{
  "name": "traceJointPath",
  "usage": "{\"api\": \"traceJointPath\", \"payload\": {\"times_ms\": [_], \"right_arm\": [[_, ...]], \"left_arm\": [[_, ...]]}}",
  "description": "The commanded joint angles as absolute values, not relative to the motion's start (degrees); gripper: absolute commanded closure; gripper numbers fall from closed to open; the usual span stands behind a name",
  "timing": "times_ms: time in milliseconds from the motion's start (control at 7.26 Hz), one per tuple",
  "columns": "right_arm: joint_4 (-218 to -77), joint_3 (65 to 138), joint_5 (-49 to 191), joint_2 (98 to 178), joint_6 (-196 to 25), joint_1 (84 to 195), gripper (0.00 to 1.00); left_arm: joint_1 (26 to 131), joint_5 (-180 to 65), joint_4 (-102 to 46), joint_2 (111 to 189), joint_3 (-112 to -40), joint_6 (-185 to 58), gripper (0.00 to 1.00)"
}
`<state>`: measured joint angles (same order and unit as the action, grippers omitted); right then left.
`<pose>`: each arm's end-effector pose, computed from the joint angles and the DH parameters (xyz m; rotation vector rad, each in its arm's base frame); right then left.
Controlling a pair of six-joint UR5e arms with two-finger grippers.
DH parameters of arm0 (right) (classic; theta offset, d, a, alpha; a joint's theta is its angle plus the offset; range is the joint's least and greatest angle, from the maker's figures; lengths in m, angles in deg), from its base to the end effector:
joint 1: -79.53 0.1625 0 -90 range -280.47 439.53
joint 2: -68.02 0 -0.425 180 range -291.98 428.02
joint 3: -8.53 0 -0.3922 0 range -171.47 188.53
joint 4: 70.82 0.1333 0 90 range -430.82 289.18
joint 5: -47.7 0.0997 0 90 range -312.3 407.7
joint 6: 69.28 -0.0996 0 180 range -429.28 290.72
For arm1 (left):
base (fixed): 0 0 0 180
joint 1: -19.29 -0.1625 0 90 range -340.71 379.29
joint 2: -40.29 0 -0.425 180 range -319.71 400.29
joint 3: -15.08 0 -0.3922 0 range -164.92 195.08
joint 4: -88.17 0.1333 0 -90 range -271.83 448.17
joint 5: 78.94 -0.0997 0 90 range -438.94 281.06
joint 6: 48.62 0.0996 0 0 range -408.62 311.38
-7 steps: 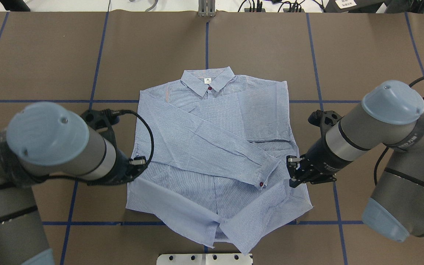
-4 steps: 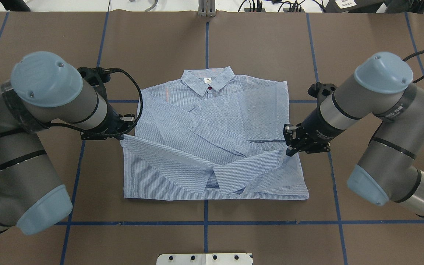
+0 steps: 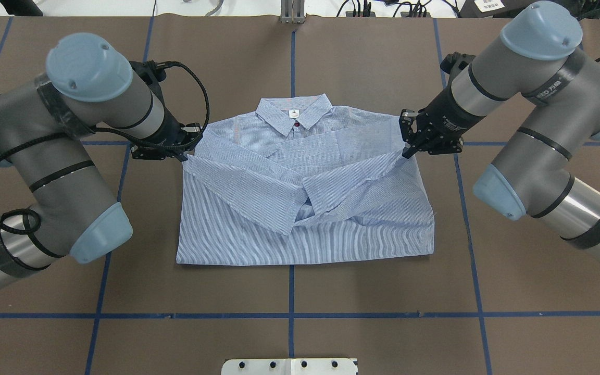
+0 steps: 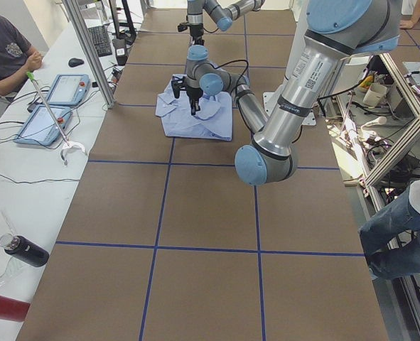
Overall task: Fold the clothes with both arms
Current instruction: 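Lay the hem beside the collar and open both grippers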
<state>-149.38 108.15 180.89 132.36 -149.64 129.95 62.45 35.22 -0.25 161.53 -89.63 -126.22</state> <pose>-0.3483 -0.5235 0.2963 -0.2274 -1.0282 0.3382 0.3947 -0.4970 0.2392 0.0013 0.8648 -0.3400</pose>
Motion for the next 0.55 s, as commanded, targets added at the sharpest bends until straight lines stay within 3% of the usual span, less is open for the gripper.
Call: {"api": "traceJointPath", "payload": {"times_ms": [0,413], "right_arm": [[-149.3,105.0,180.9,130.9,-146.4,132.6,1.0],[-149.2,99.0,180.8,126.8,-146.1,133.2,1.0]], "left_arm": [[68.5,38.5,-0.1,161.8,-88.3,-120.0,1.0],[68.7,38.4,-5.2,164.1,-80.0,-119.7,1.0]]}}
